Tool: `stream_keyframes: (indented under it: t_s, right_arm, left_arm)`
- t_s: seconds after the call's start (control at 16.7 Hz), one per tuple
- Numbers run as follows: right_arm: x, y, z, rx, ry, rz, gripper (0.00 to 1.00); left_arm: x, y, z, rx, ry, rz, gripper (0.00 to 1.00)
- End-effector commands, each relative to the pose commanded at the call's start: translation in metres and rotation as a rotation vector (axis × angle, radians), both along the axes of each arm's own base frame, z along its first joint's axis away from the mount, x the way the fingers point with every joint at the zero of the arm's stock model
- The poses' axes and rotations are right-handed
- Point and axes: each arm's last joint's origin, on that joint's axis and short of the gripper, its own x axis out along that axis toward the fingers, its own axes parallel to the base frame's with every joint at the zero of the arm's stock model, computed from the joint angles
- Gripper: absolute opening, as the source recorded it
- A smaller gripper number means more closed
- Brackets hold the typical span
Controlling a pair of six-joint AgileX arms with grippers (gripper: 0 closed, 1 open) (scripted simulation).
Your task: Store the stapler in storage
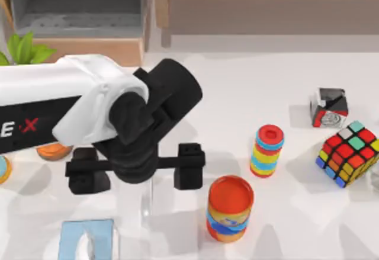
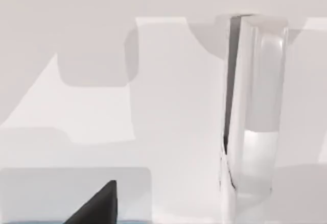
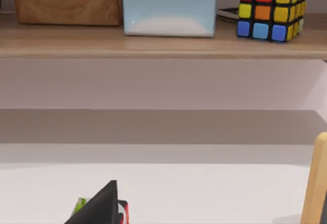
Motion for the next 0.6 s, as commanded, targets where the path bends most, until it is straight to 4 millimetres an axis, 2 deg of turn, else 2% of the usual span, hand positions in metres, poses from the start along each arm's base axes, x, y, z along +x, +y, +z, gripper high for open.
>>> stream_keyframes:
  t_s: [0.24, 0.42, 0.6]
  right_arm:
    - [0.0, 0.0, 0.0, 0.0, 0.0, 0.0, 1.0]
    - [0.0, 0.0, 0.0, 0.0, 0.0, 0.0, 1.0]
    - [0.0, 0.0, 0.0, 0.0, 0.0, 0.0, 1.0]
  left_arm:
    - [0.007, 0.005, -0.028, 0.0, 0.0, 0.001, 1.0]
    - [0.012, 0.0, -0.053, -0.001, -0.001, 0.001, 1.0]
    - [0.013, -0.003, -0.06, 0.0, 0.0, 0.0, 1.0]
